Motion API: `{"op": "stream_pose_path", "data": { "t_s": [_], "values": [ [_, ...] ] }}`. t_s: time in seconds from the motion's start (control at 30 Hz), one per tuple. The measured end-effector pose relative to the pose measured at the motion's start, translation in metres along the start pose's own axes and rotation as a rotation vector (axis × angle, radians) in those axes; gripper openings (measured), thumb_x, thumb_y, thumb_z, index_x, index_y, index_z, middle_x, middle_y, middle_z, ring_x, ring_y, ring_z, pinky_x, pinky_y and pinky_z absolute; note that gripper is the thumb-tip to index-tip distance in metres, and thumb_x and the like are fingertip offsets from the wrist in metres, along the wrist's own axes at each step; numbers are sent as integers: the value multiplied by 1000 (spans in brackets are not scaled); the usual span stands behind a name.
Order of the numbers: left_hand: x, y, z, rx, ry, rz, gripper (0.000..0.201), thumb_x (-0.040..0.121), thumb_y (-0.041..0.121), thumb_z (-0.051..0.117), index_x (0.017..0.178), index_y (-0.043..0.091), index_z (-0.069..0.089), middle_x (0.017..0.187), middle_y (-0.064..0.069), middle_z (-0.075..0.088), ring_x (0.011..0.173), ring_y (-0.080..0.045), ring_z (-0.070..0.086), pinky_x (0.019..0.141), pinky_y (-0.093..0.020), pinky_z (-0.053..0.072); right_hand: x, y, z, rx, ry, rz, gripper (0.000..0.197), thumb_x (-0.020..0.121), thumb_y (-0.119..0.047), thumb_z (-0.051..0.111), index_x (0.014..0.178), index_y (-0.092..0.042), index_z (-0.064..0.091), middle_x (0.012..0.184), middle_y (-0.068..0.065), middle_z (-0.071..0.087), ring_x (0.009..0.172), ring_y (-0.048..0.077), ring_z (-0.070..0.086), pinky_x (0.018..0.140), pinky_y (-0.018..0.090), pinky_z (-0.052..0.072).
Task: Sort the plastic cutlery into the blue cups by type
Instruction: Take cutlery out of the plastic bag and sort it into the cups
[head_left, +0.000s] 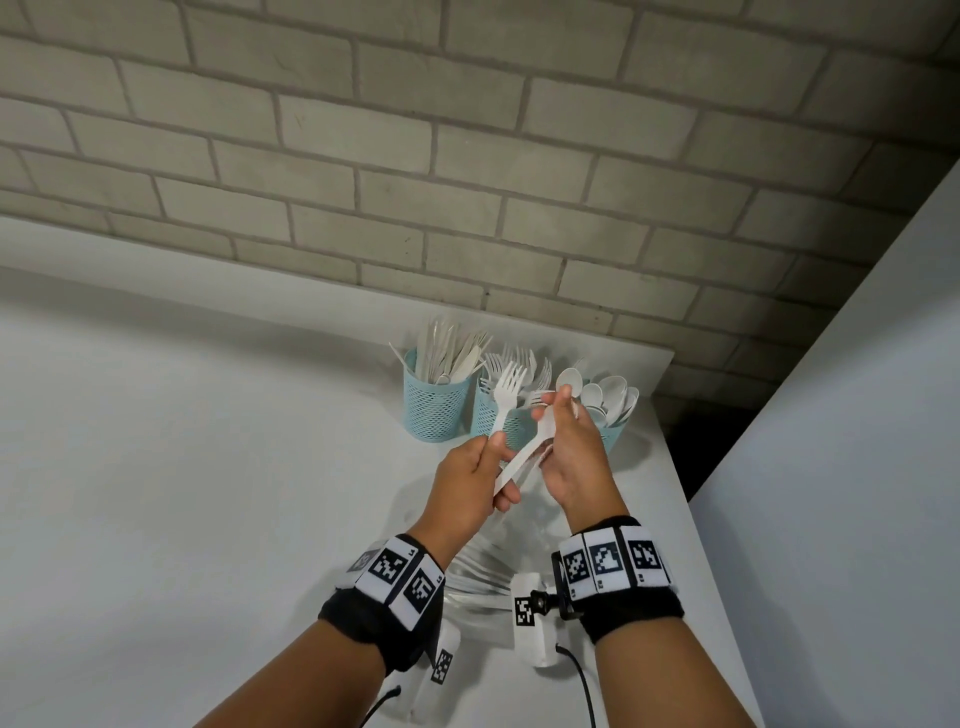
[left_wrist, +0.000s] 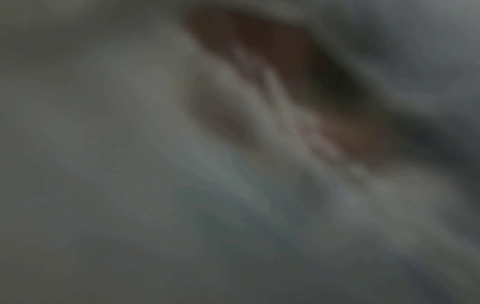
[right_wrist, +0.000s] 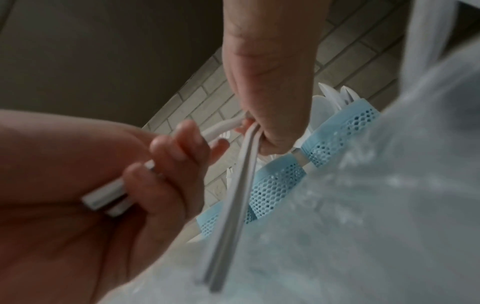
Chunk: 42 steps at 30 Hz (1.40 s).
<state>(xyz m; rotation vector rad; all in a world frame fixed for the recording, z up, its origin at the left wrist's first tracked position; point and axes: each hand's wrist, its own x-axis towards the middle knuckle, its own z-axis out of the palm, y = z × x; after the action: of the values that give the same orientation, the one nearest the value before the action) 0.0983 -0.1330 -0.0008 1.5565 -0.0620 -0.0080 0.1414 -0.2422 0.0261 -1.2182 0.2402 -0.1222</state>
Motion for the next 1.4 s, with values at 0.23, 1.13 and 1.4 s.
{"op": "stream_pose_path", "data": {
  "t_s": [0.23,1.13,1.4],
  "values": [
    [7,2,-3,87,-27,7,33,99,33,39,79,15,60,48,3,49,38,0,43,47,-14,38,21,-52,-9,168,269,-290,24,103,-21,34,83,-16,48,64,5,48,39,6,45,38,16,35],
    [11,7,-6,13,-18,-23,30,101,33,31,91,24,58,58,4,36,48,-5,32,44,-12,28,69,-37,-38,-1743,112,-348,44,102,-34,20,138,-23,41,154,-1,25,145,25,5,111,54,12],
    [9,13,-3,28,-43,-26,33,101,33,31,86,22,58,58,5,34,46,-3,31,44,-12,27,28,-67,8,-1146,-144,-406,62,90,-57,44,143,-26,32,142,6,43,126,26,45,103,42,39]
  ]
}}
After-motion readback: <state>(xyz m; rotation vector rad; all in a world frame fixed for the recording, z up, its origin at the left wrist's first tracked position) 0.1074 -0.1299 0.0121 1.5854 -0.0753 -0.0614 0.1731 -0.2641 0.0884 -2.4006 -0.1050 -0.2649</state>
